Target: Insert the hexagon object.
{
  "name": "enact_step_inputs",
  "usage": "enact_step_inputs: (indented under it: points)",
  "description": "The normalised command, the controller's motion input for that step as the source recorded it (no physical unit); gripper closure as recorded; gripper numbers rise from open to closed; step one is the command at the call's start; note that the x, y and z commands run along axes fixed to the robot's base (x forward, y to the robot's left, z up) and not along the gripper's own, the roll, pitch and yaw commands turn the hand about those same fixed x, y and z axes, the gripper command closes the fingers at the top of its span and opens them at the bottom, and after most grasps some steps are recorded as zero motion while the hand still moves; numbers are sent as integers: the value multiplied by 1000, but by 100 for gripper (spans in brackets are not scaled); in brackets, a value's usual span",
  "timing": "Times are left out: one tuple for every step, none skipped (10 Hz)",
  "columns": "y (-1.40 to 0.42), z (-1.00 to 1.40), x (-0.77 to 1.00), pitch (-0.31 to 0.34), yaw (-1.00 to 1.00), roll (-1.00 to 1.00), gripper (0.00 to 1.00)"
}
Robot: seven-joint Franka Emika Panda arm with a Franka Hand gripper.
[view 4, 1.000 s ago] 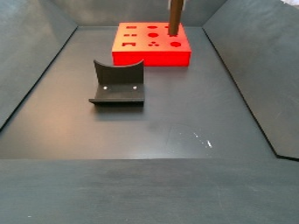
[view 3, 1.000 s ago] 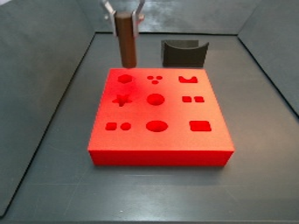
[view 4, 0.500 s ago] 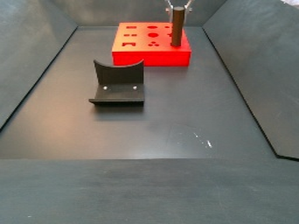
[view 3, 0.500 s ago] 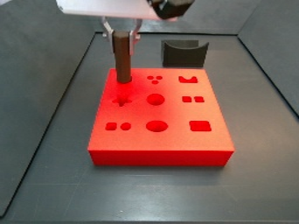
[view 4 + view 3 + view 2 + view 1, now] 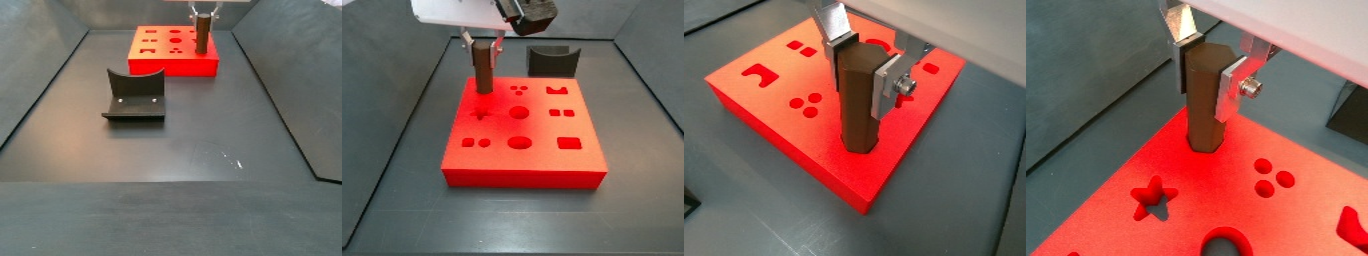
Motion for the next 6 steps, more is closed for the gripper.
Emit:
enact_step_inputs:
  points:
    - [-57,-803,-86,-230,0,29,100]
    - [-89,-920,-149,-189,0,9,100]
    - [-94,-960,-140,-170,0,13,100]
    - [-31,-923,-109,-184,-3,73,100]
    - [-9,-911,-109,-164,-9,117,100]
    - [-63,-934,-71,-80,-17,209,100]
